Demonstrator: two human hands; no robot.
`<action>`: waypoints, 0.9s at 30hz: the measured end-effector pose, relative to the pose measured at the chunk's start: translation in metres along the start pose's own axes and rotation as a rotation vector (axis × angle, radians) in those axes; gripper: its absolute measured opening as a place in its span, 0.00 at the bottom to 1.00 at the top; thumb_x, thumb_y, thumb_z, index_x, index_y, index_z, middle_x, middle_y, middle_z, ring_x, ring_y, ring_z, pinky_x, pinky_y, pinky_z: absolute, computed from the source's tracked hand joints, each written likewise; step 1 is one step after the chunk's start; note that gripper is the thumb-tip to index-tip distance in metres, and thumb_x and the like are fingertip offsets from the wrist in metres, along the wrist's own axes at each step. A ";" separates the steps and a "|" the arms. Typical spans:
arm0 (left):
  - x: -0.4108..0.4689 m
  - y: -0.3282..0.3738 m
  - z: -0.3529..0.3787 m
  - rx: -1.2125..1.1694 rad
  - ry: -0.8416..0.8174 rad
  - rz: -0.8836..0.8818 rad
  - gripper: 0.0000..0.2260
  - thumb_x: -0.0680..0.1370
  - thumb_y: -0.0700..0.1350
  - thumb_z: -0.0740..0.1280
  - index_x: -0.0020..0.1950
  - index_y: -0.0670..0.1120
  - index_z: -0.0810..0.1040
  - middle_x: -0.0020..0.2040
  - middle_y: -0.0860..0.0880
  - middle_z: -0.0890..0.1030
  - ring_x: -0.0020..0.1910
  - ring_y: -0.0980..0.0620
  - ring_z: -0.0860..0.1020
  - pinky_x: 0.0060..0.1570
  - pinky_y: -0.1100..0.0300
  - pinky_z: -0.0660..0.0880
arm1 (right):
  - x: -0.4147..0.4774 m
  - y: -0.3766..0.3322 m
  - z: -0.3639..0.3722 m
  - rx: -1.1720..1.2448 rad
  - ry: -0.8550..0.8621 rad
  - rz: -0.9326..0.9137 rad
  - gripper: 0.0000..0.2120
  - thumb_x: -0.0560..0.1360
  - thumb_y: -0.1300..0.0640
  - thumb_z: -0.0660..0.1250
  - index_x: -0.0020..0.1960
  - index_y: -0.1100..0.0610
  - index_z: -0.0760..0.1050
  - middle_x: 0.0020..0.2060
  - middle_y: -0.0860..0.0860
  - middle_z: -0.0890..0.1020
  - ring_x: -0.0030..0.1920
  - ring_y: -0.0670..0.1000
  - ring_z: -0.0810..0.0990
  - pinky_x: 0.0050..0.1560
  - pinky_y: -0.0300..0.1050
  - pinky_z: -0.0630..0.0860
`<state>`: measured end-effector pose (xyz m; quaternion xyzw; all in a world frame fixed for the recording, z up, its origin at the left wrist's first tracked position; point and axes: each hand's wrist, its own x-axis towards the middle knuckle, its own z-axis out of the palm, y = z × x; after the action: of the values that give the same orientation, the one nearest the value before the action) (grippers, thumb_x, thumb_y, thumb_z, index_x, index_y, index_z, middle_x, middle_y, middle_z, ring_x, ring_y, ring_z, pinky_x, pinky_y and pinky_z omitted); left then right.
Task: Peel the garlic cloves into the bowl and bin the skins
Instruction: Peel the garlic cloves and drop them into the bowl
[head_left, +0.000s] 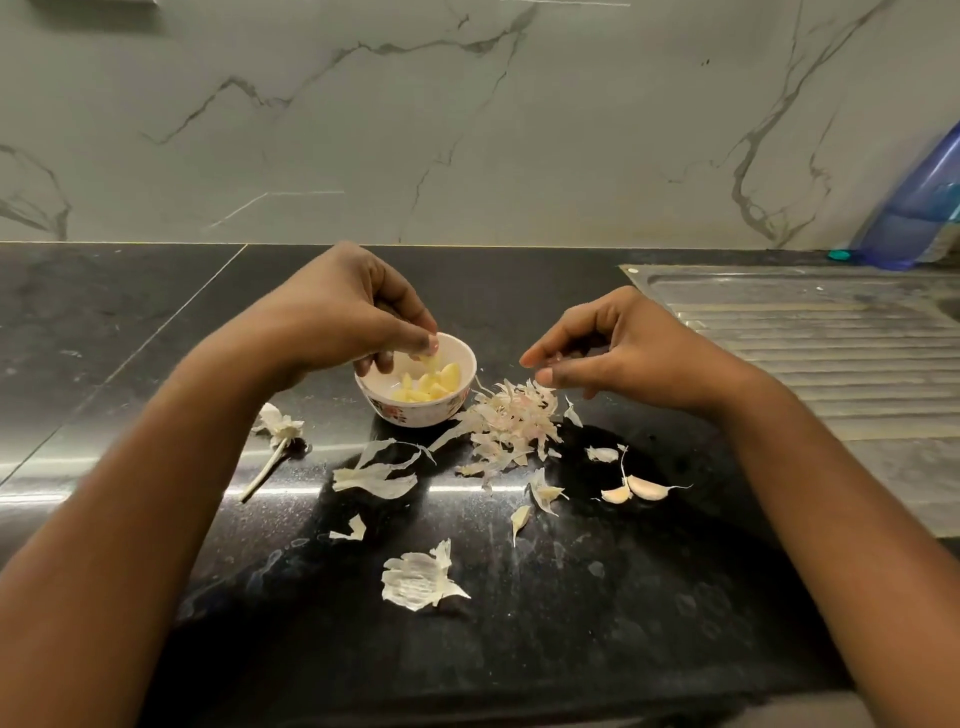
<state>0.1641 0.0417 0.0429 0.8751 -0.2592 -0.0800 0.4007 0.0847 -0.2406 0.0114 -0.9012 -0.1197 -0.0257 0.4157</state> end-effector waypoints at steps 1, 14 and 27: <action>0.000 -0.001 0.001 0.040 -0.003 -0.018 0.03 0.74 0.41 0.79 0.47 0.45 0.88 0.39 0.48 0.88 0.34 0.50 0.81 0.32 0.58 0.77 | -0.001 0.000 -0.001 0.017 -0.008 0.007 0.13 0.76 0.61 0.79 0.58 0.51 0.87 0.40 0.48 0.86 0.40 0.46 0.84 0.42 0.43 0.84; 0.003 0.001 0.016 0.103 0.176 0.139 0.04 0.74 0.47 0.79 0.46 0.48 0.88 0.36 0.51 0.86 0.27 0.58 0.79 0.34 0.63 0.77 | -0.011 -0.008 -0.019 0.017 -0.186 0.121 0.09 0.75 0.60 0.79 0.55 0.57 0.87 0.44 0.54 0.90 0.45 0.53 0.89 0.42 0.48 0.82; -0.010 0.018 0.070 -0.047 -0.071 0.373 0.02 0.78 0.45 0.77 0.47 0.48 0.89 0.33 0.52 0.85 0.27 0.59 0.77 0.32 0.67 0.73 | -0.031 -0.021 -0.036 -0.205 -0.550 0.494 0.10 0.70 0.54 0.83 0.49 0.55 0.88 0.44 0.54 0.89 0.42 0.48 0.87 0.34 0.39 0.77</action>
<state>0.1246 -0.0093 0.0093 0.7990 -0.4288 -0.0411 0.4196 0.0519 -0.2611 0.0461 -0.9131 -0.0027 0.3061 0.2694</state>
